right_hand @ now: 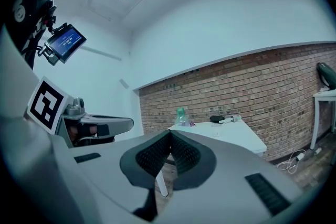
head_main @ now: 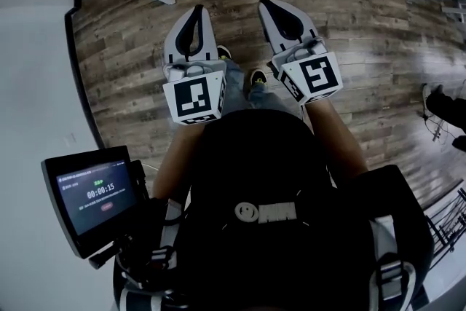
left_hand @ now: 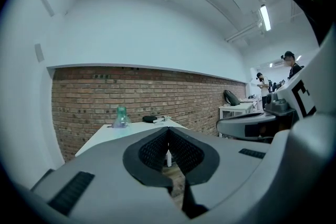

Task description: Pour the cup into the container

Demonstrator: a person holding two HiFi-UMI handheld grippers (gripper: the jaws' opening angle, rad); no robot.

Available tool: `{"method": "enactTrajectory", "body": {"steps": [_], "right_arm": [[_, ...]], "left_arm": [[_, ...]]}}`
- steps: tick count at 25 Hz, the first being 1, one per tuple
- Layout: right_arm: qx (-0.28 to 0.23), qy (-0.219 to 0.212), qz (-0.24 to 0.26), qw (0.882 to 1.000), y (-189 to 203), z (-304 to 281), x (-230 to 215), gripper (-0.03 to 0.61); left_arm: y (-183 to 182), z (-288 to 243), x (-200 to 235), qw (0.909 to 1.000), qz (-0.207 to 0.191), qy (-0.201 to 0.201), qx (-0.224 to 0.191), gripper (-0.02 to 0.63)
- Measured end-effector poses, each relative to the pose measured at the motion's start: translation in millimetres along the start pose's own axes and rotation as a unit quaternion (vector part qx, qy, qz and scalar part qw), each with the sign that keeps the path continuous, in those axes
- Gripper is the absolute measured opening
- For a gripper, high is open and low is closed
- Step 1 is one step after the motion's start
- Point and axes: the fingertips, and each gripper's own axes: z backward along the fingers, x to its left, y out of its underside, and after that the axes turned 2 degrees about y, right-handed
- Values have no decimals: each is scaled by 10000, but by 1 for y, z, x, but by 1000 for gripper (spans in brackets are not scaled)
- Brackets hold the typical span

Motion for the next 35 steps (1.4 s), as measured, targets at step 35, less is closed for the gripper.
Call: {"method": "enactTrajectory", "body": {"steps": [35], "right_arm": [[256, 50, 503, 9984, -29, -223, -60, -3]], "left_arm": [[-22, -177, 156, 9996, 228, -4, -188, -2]]}}
